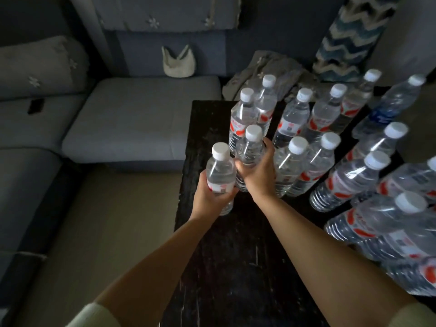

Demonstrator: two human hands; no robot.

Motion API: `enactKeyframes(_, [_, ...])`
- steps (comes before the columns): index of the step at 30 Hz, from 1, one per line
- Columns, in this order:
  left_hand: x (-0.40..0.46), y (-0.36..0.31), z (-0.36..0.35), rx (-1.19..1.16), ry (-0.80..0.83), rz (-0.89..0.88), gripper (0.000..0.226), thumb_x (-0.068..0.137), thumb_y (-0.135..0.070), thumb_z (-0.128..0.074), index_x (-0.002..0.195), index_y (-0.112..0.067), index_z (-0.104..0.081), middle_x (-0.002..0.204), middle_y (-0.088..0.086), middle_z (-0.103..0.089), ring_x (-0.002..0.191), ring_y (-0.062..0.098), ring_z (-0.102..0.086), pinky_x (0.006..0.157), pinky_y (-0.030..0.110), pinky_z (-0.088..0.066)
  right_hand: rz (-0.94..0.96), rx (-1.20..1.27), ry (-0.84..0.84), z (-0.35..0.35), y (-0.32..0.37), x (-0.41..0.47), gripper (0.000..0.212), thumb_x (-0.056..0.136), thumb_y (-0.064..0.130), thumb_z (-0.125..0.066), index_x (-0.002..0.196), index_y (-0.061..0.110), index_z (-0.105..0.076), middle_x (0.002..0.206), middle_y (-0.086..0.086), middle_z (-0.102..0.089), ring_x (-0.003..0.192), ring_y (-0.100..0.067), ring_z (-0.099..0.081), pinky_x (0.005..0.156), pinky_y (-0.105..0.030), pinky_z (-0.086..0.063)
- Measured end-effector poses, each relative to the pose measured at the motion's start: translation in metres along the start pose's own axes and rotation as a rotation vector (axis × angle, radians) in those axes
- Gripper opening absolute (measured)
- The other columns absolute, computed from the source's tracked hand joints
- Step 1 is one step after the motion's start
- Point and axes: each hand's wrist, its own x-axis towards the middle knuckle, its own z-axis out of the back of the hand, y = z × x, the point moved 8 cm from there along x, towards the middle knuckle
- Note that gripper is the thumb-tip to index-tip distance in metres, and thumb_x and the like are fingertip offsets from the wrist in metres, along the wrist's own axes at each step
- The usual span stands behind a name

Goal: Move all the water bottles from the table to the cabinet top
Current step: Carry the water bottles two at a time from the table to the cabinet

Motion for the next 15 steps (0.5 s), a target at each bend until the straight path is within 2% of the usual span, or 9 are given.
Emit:
enactKeyframes(1, [0.003, 0.003, 0.0, -0.013, -0.002, 0.008, 0.061, 0.067, -0.023, -0.085, 0.114, -0.032, -0.047, 0.1, -0.007, -0.066, 0.089, 0.0, -0.067, 0.074, 0.018, -0.053, -0.009, 0.029, 0.0, -0.004, -0.006, 0.002, 0.094, 0.066, 0.033, -0.084, 0.142, 0.014, -0.032, 0.125, 0.009, -0.054, 0.109, 0.002, -0.05, 0.091, 0.0, -0.035])
enactKeyframes(3, [0.005, 0.009, -0.001, -0.043, -0.011, 0.03, 0.06, 0.068, -0.027, -0.084, 0.115, -0.031, -0.047, 0.099, -0.008, -0.067, 0.089, 0.001, -0.068, 0.079, 0.025, -0.055, -0.021, 0.085, 0.043, -0.013, -0.019, 0.004, 0.094, 0.066, 0.035, -0.085, 0.141, 0.015, -0.032, 0.125, 0.01, -0.054, 0.115, -0.002, -0.053, 0.095, -0.011, -0.04])
enactKeyframes(5, [0.007, 0.011, -0.003, -0.069, -0.017, 0.038, 0.062, 0.065, -0.035, -0.083, 0.115, -0.031, -0.047, 0.1, -0.008, -0.068, 0.091, 0.003, -0.068, 0.081, 0.029, -0.057, -0.03, 0.131, 0.066, -0.019, -0.032, 0.005, 0.091, 0.067, 0.03, -0.086, 0.139, 0.016, -0.033, 0.121, 0.015, -0.054, 0.114, 0.0, -0.054, 0.093, -0.007, -0.042])
enactKeyframes(8, [0.009, 0.009, -0.005, -0.067, -0.003, 0.032, 0.061, 0.061, -0.046, -0.081, 0.111, -0.038, -0.047, 0.098, -0.012, -0.068, 0.09, 0.001, -0.068, 0.076, 0.02, -0.056, -0.054, 0.127, 0.065, -0.024, -0.043, 0.008, 0.085, 0.068, 0.029, -0.086, 0.135, 0.018, -0.037, 0.118, 0.012, -0.056, 0.109, -0.003, -0.056, 0.086, -0.007, -0.043])
enactKeyframes(10, [0.01, 0.008, 0.0, -0.061, -0.026, 0.044, 0.053, 0.066, -0.038, -0.082, 0.106, -0.04, -0.048, 0.094, -0.013, -0.069, 0.087, 0.001, -0.069, 0.075, 0.021, -0.056, -0.066, 0.079, 0.086, -0.027, -0.041, 0.012, 0.08, 0.069, 0.031, -0.084, 0.132, 0.019, -0.038, 0.111, 0.014, -0.055, 0.103, -0.003, -0.056, 0.079, -0.009, -0.041])
enactKeyframes(12, [0.006, 0.008, 0.011, -0.072, -0.07, 0.069, 0.05, 0.071, -0.027, -0.082, 0.109, -0.03, -0.05, 0.094, -0.007, -0.068, 0.088, 0.009, -0.069, 0.081, 0.033, -0.058, -0.051, -0.005, 0.11, -0.028, -0.033, 0.011, 0.075, 0.07, 0.038, -0.082, 0.129, 0.018, -0.041, 0.107, 0.012, -0.057, 0.095, -0.002, -0.054, 0.074, -0.012, -0.04])
enactKeyframes(15, [0.002, 0.001, 0.03, -0.073, -0.141, 0.089, 0.049, 0.074, -0.025, -0.08, 0.111, -0.023, -0.049, 0.094, -0.001, -0.067, 0.089, 0.016, -0.069, 0.084, 0.041, -0.058, -0.036, -0.071, 0.15, -0.028, -0.021, 0.004, 0.071, 0.069, 0.044, -0.081, 0.124, 0.019, -0.044, 0.101, 0.013, -0.057, 0.086, -0.003, -0.054, 0.062, -0.005, -0.035])
